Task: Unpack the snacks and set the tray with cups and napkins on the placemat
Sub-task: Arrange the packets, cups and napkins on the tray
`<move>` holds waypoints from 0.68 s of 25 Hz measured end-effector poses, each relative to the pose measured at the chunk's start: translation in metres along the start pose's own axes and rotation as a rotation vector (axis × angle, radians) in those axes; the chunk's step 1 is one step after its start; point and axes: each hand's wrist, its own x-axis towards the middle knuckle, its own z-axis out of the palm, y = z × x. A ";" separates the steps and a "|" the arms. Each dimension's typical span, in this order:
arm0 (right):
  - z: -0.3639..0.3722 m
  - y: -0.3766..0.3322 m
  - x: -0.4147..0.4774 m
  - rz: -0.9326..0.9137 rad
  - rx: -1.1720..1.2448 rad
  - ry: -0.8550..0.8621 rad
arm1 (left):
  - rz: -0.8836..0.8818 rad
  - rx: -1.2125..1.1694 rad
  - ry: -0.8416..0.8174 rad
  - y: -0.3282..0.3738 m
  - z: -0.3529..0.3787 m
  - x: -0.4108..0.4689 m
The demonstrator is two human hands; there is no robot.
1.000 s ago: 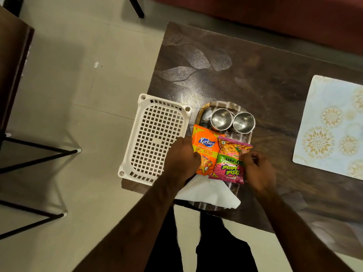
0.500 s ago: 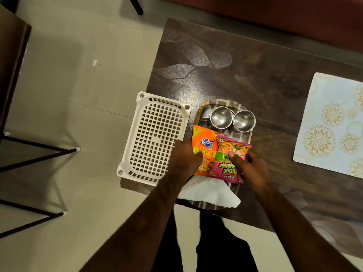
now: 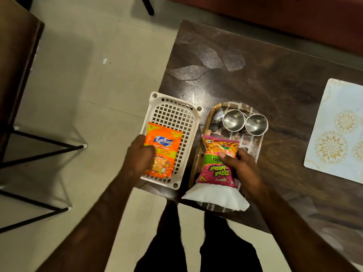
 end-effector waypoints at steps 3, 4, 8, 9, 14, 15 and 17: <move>0.030 -0.002 0.003 -0.041 -0.093 -0.031 | -0.015 -0.019 0.064 -0.001 -0.023 0.010; 0.043 -0.003 0.003 -0.044 -0.098 -0.028 | -0.009 -0.027 0.065 0.000 -0.027 0.013; 0.086 -0.018 0.007 -0.095 -0.077 0.023 | 0.097 -0.017 0.020 0.009 -0.025 0.029; 0.093 -0.021 0.010 -0.118 -0.086 0.035 | 0.126 -0.004 0.006 0.012 -0.023 0.033; 0.103 -0.021 0.021 -0.149 -0.218 0.021 | 0.296 0.369 0.055 0.013 -0.017 0.041; 0.098 -0.017 0.023 -0.169 -0.257 0.023 | 0.295 0.482 0.124 0.010 -0.019 0.040; 0.085 -0.006 0.023 -0.203 -0.335 0.079 | 0.327 0.569 0.251 0.005 -0.022 0.031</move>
